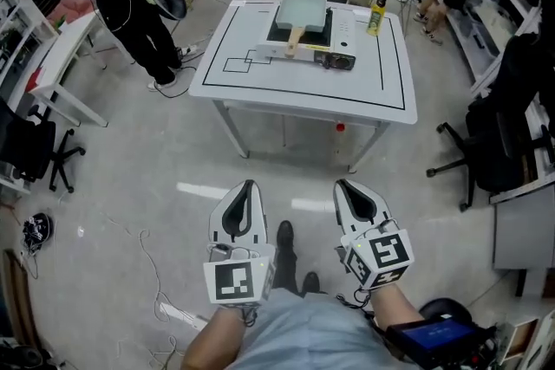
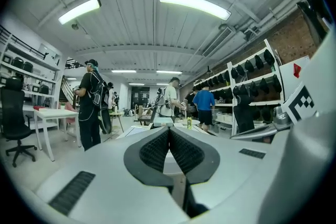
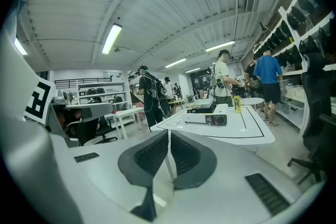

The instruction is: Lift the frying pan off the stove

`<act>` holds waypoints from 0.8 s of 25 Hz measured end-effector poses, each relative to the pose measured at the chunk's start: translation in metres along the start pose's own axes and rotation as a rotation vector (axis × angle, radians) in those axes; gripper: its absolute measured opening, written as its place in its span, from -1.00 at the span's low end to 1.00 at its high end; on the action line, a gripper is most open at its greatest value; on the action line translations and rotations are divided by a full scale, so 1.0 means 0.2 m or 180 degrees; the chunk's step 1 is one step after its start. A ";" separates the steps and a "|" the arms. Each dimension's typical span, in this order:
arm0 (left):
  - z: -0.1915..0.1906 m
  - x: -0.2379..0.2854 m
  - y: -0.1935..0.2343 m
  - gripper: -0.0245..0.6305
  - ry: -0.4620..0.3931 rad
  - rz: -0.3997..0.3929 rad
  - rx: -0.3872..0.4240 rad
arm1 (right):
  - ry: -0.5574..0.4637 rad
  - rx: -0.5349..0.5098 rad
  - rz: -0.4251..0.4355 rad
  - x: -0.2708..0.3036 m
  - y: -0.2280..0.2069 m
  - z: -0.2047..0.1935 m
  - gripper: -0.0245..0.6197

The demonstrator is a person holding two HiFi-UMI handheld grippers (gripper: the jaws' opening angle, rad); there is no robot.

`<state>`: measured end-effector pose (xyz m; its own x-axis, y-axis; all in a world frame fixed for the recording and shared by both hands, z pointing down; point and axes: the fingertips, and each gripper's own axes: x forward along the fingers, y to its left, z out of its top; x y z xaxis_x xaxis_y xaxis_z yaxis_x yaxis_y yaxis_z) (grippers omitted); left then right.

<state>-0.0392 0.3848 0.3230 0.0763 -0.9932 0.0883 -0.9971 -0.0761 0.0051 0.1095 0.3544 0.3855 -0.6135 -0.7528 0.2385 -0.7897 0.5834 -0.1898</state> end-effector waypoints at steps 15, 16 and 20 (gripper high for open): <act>0.19 0.76 0.53 -0.87 -0.0173 -0.0273 -0.0066 | -0.0063 0.0092 -0.0213 0.84 -0.09 0.34 -0.77; 0.20 0.80 0.54 -0.87 -0.0191 -0.0299 -0.0067 | -0.0091 0.0079 -0.0235 0.87 -0.10 0.37 -0.77; 0.21 0.92 0.58 -0.87 -0.0210 -0.0384 -0.0093 | -0.0166 0.0027 -0.0335 0.95 -0.15 0.46 -0.77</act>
<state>-0.1407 0.1903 0.2979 0.1945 -0.9807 0.0194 -0.9802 -0.1936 0.0409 0.0163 0.1667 0.3496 -0.5259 -0.8248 0.2077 -0.8496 0.4978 -0.1743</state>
